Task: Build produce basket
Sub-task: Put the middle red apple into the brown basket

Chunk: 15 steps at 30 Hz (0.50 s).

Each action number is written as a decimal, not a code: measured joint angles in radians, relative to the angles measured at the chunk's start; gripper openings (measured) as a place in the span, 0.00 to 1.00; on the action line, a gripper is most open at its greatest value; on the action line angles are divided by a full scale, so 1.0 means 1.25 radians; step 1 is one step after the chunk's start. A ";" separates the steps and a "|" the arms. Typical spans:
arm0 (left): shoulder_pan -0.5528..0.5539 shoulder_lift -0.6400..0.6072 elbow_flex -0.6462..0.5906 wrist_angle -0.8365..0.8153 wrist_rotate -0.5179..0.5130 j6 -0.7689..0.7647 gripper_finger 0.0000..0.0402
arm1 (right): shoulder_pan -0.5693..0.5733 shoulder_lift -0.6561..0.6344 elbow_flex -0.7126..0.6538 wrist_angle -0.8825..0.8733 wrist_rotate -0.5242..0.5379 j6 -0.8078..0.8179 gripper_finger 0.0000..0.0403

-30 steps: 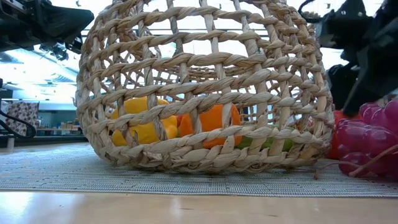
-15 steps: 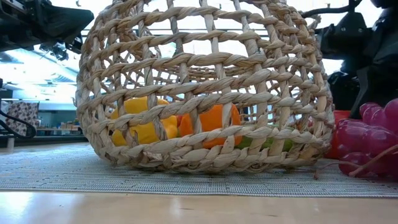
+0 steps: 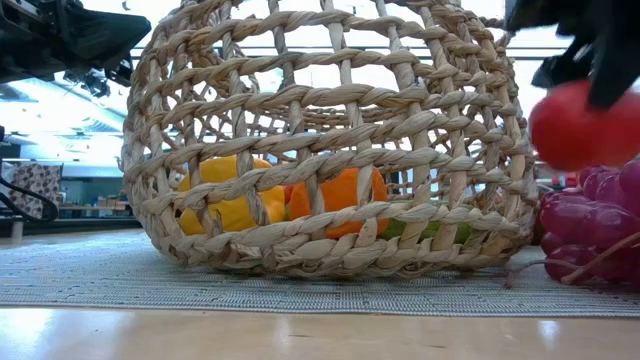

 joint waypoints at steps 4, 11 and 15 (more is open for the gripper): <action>0.000 0.000 0.000 0.000 0.000 0.000 0.09 | 0.000 -0.026 0.052 0.036 -0.122 0.051 0.81; 0.000 0.000 0.000 0.000 0.000 0.000 0.07 | 0.000 -0.043 0.104 0.298 -0.194 -0.051 0.82; 0.000 0.000 0.000 0.000 0.000 0.000 0.06 | 0.000 -0.043 0.132 0.492 -0.197 -0.206 0.82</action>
